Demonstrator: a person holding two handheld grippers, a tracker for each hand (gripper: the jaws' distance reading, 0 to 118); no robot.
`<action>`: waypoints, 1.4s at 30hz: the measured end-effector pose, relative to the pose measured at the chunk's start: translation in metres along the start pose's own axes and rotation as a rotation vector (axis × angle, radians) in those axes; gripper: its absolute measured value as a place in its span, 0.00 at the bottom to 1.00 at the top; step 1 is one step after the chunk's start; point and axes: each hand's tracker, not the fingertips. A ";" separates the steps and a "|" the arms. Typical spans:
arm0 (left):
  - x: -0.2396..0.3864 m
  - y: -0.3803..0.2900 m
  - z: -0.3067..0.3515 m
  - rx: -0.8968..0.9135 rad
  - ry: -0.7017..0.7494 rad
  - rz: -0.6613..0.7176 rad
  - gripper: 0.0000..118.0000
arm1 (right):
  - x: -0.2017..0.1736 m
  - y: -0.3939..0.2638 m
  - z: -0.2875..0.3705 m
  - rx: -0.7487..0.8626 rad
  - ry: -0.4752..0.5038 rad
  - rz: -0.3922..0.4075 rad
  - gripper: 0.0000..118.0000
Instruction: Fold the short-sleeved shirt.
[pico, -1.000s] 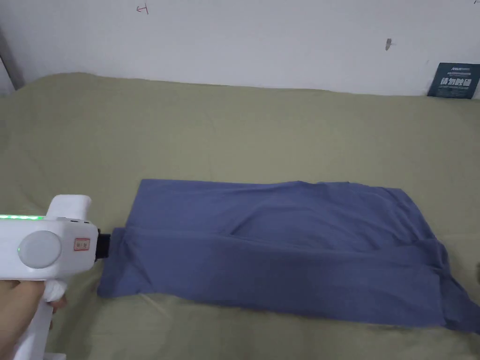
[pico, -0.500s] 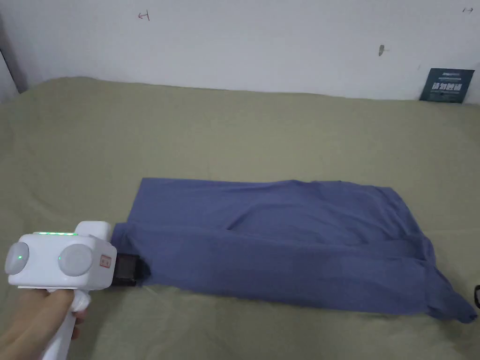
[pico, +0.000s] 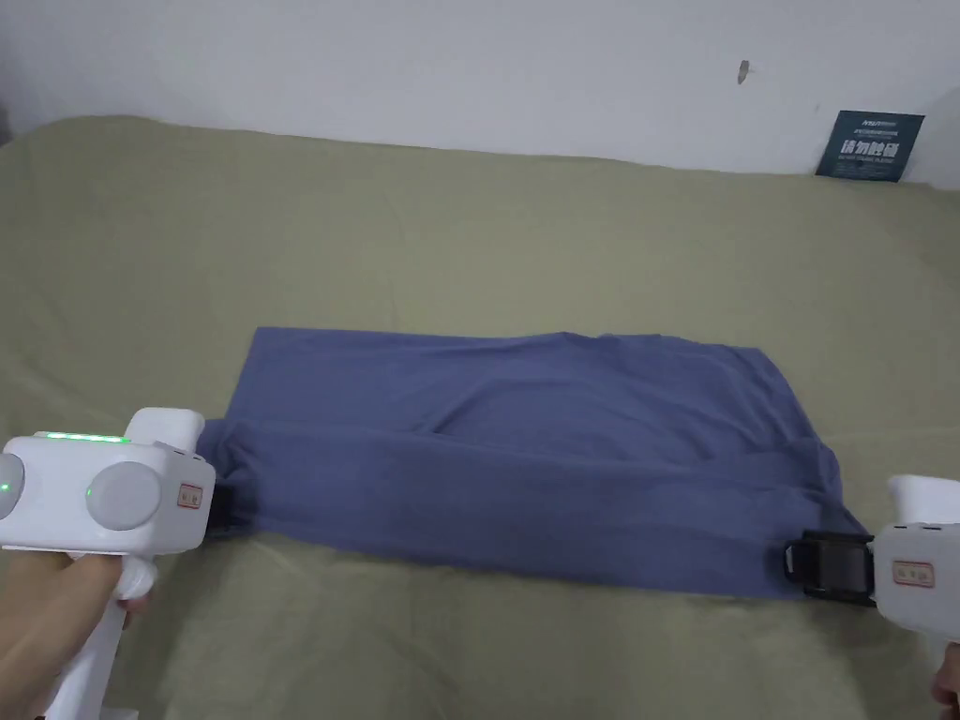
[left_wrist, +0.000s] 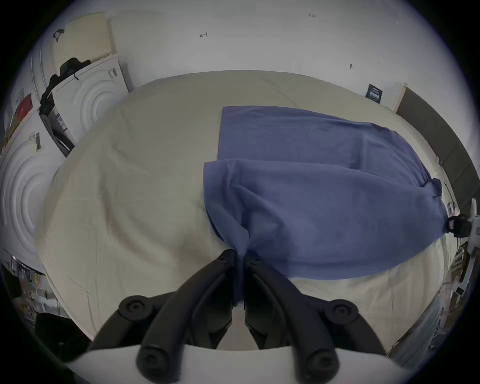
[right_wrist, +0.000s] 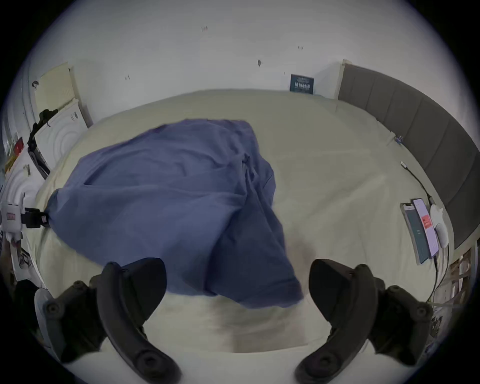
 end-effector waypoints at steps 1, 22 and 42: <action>0.001 0.007 0.002 0.001 -0.002 0.003 0.06 | 0.001 -0.002 -0.005 -0.006 -0.011 0.009 0.75; -0.022 -0.079 0.092 0.019 -0.059 0.027 0.06 | 0.006 -0.098 0.109 0.049 0.013 -0.005 0.09; -0.011 0.003 0.081 0.176 -0.004 -0.016 0.46 | -0.028 -0.020 0.104 0.234 -0.009 0.072 0.64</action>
